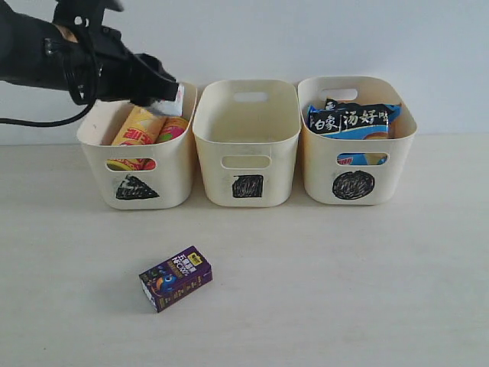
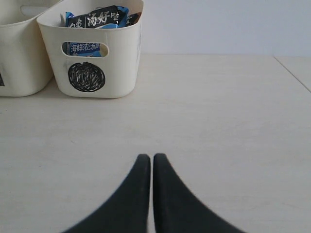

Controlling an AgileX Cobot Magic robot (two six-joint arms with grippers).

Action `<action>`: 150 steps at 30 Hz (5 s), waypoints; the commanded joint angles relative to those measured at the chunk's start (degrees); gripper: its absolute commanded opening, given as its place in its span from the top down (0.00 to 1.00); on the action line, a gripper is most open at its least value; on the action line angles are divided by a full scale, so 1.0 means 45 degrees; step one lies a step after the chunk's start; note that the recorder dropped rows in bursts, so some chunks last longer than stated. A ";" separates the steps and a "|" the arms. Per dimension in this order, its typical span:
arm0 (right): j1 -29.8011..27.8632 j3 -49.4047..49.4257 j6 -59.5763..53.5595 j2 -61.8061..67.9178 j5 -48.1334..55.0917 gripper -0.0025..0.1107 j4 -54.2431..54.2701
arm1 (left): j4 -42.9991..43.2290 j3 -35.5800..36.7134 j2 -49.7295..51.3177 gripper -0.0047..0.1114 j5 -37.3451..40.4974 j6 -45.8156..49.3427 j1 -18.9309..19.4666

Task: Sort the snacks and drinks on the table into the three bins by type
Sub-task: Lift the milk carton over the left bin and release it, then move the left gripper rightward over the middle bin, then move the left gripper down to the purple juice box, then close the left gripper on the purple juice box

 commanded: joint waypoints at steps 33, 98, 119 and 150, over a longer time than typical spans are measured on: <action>-0.0034 0.0056 0.0000 -0.0056 -0.0082 0.98 -0.0097 | 0.0253 -0.4855 0.7092 0.92 -0.6447 0.0023 -0.1608; -0.0034 0.0056 0.0000 -0.0056 -0.0082 0.98 -0.0097 | 0.1433 -0.1584 0.2074 0.92 1.0368 0.2350 -0.1516; -0.0034 0.0056 0.0000 -0.0056 -0.0082 0.98 -0.0097 | 0.0364 -0.0503 0.3221 0.06 0.9856 0.3032 -0.1516; -0.0034 0.0056 0.0000 -0.0056 -0.0082 0.98 -0.0097 | 0.0695 -0.0503 0.5412 0.40 0.7188 0.3032 -0.1516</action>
